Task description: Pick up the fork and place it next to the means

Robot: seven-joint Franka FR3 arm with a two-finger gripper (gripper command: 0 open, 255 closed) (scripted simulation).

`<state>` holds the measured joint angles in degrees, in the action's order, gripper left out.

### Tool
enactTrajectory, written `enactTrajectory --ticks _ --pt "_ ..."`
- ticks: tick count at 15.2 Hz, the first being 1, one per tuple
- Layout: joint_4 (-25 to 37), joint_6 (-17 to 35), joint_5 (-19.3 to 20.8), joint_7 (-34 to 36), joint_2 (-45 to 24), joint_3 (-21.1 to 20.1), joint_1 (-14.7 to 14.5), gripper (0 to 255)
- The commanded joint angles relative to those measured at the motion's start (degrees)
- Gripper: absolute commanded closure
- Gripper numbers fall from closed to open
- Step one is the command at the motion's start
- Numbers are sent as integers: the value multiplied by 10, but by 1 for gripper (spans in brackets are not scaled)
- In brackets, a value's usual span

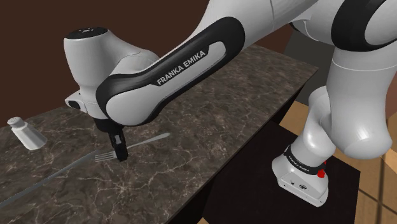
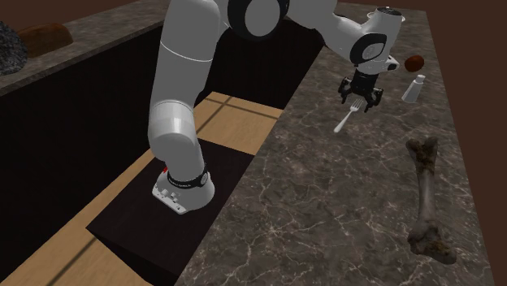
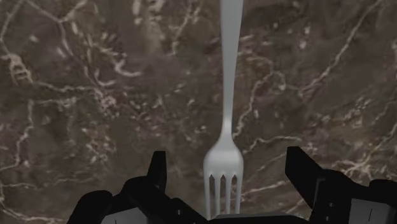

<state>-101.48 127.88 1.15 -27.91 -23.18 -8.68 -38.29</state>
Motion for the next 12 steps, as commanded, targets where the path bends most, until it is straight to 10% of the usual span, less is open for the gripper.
enactTrajectory --ticks 1,12 --pt "0 0 0 0 0 0 0 0" --pt "23 -59 -6 -4 36 -2 4 0"
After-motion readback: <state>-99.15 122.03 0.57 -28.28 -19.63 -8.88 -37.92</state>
